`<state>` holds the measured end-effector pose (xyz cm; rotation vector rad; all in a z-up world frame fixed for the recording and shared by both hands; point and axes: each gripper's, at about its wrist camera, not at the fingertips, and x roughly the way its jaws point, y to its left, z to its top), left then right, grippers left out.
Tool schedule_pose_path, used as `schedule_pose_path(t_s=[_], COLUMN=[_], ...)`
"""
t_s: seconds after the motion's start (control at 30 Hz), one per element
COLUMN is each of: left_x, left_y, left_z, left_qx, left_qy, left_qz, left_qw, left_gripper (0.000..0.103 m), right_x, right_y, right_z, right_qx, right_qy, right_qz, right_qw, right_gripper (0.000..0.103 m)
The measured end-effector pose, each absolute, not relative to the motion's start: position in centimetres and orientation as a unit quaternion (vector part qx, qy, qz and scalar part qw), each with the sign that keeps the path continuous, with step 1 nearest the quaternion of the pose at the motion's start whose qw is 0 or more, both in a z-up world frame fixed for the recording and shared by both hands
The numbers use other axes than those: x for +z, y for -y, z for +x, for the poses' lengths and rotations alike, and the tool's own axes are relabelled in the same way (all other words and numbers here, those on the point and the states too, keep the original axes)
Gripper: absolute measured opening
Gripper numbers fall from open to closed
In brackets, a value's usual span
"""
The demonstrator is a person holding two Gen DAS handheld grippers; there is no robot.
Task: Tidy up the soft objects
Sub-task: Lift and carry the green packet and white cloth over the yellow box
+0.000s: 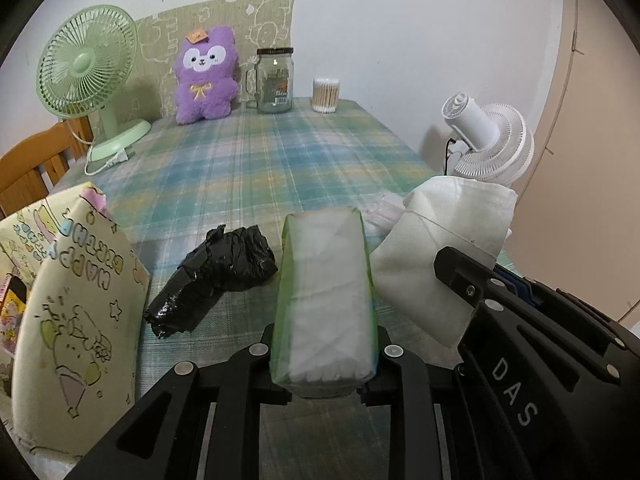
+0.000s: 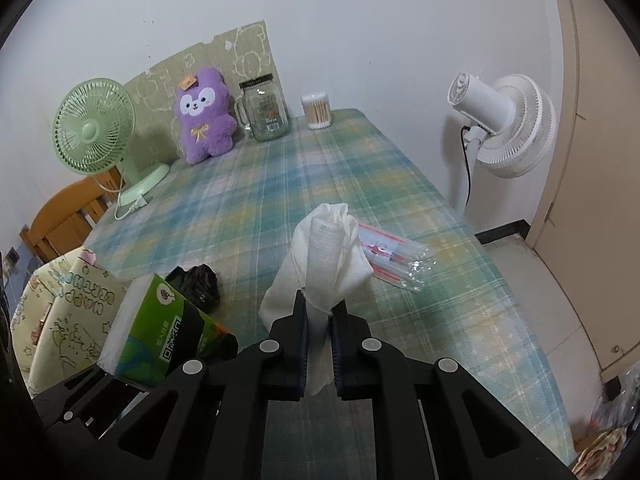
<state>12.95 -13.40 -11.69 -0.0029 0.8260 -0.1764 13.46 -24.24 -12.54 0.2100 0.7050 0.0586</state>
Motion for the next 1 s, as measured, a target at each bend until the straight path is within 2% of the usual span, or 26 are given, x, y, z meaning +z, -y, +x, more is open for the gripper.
schedule_pose_path(t_s=[1.0], left_x=[-4.3], left_y=[13.3], left_z=[8.0], left_qx=[-0.089], left_qy=[-0.342], left_qz=[0.004], left_qw=[0.935], left_gripper=[0.021], right_x=[-4.6], right_y=[24.3], right_z=[7.4], right_qx=[0.026], right_qy=[-0.284], right_qz=[0.09], right_qw=[0.954], right_gripper=[0.013])
